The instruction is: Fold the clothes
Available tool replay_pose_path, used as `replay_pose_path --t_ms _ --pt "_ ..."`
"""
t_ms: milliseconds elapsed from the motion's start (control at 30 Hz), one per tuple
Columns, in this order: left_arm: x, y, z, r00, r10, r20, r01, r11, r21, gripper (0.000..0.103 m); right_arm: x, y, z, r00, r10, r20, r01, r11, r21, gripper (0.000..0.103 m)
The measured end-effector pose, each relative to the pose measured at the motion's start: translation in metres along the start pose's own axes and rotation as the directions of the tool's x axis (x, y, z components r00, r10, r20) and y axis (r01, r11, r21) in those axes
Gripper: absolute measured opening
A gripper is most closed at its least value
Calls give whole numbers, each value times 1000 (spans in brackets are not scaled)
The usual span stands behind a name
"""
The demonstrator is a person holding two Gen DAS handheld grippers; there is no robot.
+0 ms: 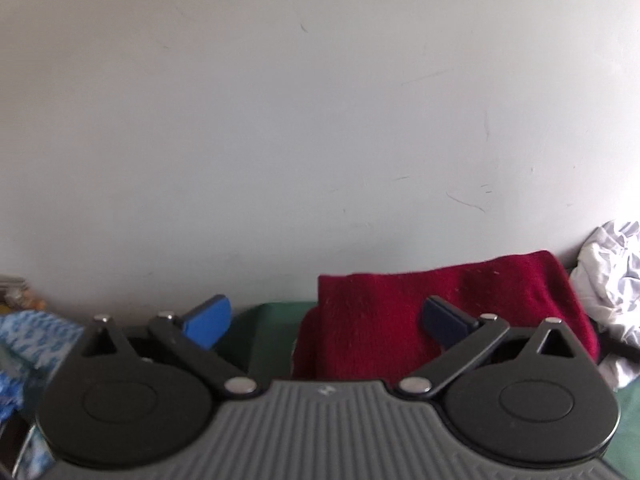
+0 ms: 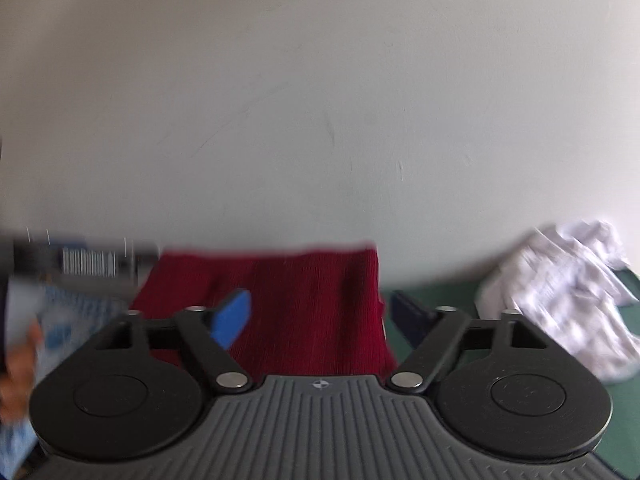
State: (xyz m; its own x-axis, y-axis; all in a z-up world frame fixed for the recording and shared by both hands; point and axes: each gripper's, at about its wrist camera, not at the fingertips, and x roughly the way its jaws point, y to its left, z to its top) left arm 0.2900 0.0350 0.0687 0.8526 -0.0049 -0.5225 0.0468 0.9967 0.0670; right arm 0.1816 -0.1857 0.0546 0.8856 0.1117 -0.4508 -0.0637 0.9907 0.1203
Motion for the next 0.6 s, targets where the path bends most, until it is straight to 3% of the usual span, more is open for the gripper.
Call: replay_pose_path --t_ms 200,367,533,600 --pt "-52 -13 -29 996 -1 -94 -4 999 -51 102 -60 32 -66 986 -49 -159 49 999 -6 92" --pt "-94 -13 -75 980 -14 -199 -3 996 -86 103 -88 45 -105 951 -62 -303 46 997 -59 93" --pt "-138 -14 -109 961 31 -275 -58 994 -91 103 -101 37 -114 906 -82 -414 67 996 -51 92" --pt "-157 -14 -122 959 42 -280 -72 993 -98 103 -115 34 -113 919 -49 -391 36 999 -40 92"
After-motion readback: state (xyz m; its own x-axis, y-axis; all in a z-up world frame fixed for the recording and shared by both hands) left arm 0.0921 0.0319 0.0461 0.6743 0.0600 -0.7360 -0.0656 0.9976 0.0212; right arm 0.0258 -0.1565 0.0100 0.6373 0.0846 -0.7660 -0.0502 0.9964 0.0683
